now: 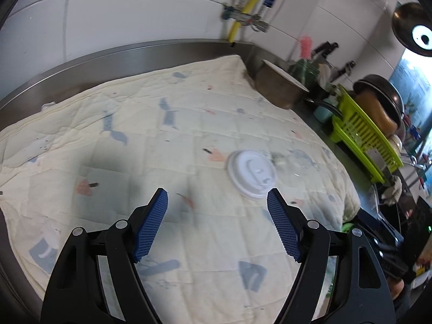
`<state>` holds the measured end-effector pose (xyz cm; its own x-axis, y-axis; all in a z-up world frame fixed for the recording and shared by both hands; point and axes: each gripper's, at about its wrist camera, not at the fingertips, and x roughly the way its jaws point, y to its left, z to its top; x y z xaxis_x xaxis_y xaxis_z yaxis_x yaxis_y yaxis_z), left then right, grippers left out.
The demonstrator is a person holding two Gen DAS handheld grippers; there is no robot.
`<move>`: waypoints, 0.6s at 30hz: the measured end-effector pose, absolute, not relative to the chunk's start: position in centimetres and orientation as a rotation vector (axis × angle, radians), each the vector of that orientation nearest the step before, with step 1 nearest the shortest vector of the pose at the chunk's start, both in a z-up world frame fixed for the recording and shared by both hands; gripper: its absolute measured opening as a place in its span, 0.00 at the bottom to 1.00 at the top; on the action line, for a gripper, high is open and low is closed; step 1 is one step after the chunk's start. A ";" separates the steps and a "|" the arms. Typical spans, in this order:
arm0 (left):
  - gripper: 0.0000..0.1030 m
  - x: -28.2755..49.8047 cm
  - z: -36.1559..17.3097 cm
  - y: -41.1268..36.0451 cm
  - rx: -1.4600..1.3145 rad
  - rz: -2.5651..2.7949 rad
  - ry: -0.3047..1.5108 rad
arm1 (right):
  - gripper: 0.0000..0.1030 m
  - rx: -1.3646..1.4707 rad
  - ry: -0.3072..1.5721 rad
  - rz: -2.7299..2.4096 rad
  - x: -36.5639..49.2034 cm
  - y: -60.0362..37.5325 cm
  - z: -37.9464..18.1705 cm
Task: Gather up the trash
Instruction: 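Move both grippers back over the mat toward the white lid and clear cup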
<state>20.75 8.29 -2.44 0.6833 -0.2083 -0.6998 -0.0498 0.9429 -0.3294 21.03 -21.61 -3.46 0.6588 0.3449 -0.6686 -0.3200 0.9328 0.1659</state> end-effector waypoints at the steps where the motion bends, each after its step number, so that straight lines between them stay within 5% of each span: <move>1: 0.73 20.8 -2.6 8.8 -0.343 -0.085 0.818 | 0.69 0.027 0.768 0.377 21.7 -21.0 -3.6; 18: 0.73 22.0 -4.2 10.0 -0.311 -0.069 0.856 | 0.62 -0.026 0.809 0.392 32.2 -15.5 -6.5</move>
<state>21.97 10.00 -4.25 0.6563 -0.1841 -0.7317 -0.0639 0.9527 -0.2971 32.23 -15.49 -6.46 0.6226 0.3320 -0.7086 -0.3513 0.9277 0.1259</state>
